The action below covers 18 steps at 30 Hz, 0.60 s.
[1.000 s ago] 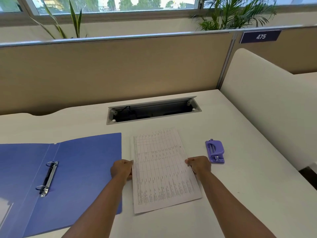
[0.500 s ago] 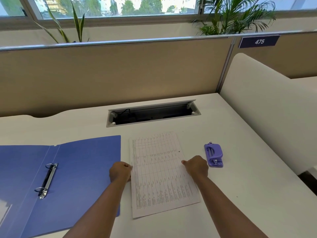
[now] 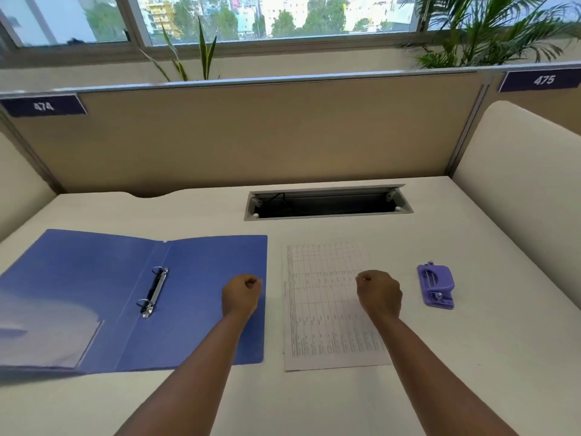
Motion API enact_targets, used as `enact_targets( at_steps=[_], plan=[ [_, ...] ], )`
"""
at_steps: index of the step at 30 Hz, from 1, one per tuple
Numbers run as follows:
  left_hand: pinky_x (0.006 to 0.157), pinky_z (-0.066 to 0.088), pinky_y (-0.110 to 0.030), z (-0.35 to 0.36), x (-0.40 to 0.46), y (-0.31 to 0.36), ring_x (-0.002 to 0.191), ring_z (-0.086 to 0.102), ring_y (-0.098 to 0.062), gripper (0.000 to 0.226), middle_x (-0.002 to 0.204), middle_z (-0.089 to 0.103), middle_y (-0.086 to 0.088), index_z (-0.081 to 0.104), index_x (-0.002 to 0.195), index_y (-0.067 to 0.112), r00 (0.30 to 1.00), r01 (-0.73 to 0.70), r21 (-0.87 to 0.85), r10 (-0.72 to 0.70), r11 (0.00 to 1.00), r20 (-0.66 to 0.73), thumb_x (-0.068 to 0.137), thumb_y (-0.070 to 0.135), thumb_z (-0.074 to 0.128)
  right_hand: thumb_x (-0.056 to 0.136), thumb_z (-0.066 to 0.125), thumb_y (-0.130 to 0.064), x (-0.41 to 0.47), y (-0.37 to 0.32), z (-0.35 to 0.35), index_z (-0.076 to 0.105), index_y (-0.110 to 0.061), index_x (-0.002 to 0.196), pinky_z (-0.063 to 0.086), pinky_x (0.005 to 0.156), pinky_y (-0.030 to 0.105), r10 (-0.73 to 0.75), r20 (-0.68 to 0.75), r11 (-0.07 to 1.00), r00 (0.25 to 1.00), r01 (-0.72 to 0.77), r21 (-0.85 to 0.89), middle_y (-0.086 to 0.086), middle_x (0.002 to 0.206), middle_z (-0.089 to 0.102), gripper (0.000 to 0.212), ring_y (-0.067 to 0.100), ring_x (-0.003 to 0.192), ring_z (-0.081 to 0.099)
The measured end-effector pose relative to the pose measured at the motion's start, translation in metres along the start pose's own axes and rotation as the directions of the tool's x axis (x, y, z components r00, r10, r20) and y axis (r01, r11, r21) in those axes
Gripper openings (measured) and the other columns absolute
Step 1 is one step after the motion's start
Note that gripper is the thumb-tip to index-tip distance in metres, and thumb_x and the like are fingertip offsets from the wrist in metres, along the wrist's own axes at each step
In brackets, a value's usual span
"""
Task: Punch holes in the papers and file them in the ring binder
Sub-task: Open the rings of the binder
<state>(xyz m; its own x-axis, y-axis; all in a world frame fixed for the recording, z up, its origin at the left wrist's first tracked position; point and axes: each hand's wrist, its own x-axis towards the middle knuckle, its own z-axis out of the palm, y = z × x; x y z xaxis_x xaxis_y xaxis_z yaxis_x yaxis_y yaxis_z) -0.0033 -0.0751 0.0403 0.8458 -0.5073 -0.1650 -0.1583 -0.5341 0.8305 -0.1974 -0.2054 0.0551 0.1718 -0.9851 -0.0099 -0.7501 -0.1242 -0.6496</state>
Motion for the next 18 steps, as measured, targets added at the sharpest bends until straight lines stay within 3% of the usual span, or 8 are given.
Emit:
enact_targets(
  at_steps=[2, 4, 6, 13, 16, 18],
  plan=[
    [0.058, 0.05, -0.029, -0.018, -0.001, -0.008, 0.062, 0.057, -0.016, 0.023, 0.065, 0.059, 0.002, 0.061, 0.069, 0.013, 0.999, -0.033, -0.005, 0.033, 0.999, -0.017, 0.09, 0.011, 0.054, 0.088, 0.052, -0.009, -0.015, -0.016, 0.007, 0.07, -0.003, 0.069, 0.053, 0.064, 0.031, -0.086, 0.029, 0.995, 0.996, 0.085, 0.042, 0.012, 0.072, 0.071, 0.027, 0.026, 0.07, 0.066],
    [0.062, 0.05, -0.029, -0.036, 0.002, -0.017, 0.068, 0.058, -0.019, 0.015, 0.07, 0.061, -0.003, 0.062, 0.078, 0.011, 0.997, -0.055, -0.007, 0.055, 0.998, -0.058, 0.091, 0.012, 0.054, 0.089, 0.054, -0.012, -0.029, -0.031, 0.016, 0.073, -0.002, 0.085, 0.052, 0.073, 0.028, -0.157, 0.058, 0.986, 0.986, 0.153, 0.069, 0.012, 0.089, 0.074, 0.022, 0.027, 0.084, 0.069],
    [0.067, 0.048, -0.03, -0.055, 0.005, -0.028, 0.073, 0.059, -0.023, 0.013, 0.075, 0.062, -0.006, 0.063, 0.08, 0.011, 0.991, -0.068, 0.002, 0.067, 0.998, -0.119, 0.09, 0.011, 0.055, 0.09, 0.055, -0.014, -0.039, -0.045, 0.025, 0.073, -0.004, 0.092, 0.047, 0.072, 0.022, -0.211, 0.095, 0.975, 0.973, 0.203, 0.089, 0.01, 0.094, 0.075, 0.022, 0.023, 0.088, 0.069],
    [0.068, 0.037, -0.029, -0.132, 0.021, -0.069, 0.079, 0.056, -0.027, 0.018, 0.093, 0.067, -0.019, 0.068, 0.095, 0.0, 0.913, -0.096, 0.06, 0.112, 0.994, -0.393, 0.089, 0.012, 0.056, 0.09, 0.054, -0.014, -0.077, -0.107, 0.075, 0.072, -0.004, 0.099, 0.044, 0.074, 0.019, -0.352, 0.225, 0.933, 0.908, 0.322, 0.163, 0.009, 0.101, 0.073, 0.022, 0.022, 0.093, 0.067],
    [0.081, 0.045, -0.036, -0.161, 0.033, -0.091, 0.1, 0.061, -0.035, 0.022, 0.107, 0.067, -0.021, 0.066, 0.106, -0.001, 0.888, -0.108, 0.034, 0.112, 0.994, -0.447, 0.09, 0.008, 0.055, 0.091, 0.053, -0.017, -0.093, -0.131, 0.108, 0.065, -0.01, 0.115, 0.045, 0.094, 0.026, -0.391, 0.39, 0.919, 0.834, 0.371, 0.129, 0.005, 0.12, 0.066, 0.029, 0.021, 0.114, 0.059],
    [0.096, 0.043, -0.039, -0.175, 0.039, -0.104, 0.114, 0.058, -0.034, 0.03, 0.121, 0.063, -0.021, 0.059, 0.12, -0.002, 0.919, -0.086, 0.018, 0.087, 0.996, -0.385, 0.092, 0.006, 0.051, 0.092, 0.05, -0.023, -0.104, -0.142, 0.128, 0.056, -0.015, 0.128, 0.038, 0.106, 0.031, -0.39, 0.508, 0.907, 0.768, 0.417, 0.065, 0.003, 0.136, 0.055, 0.037, 0.021, 0.127, 0.048]
  ],
)
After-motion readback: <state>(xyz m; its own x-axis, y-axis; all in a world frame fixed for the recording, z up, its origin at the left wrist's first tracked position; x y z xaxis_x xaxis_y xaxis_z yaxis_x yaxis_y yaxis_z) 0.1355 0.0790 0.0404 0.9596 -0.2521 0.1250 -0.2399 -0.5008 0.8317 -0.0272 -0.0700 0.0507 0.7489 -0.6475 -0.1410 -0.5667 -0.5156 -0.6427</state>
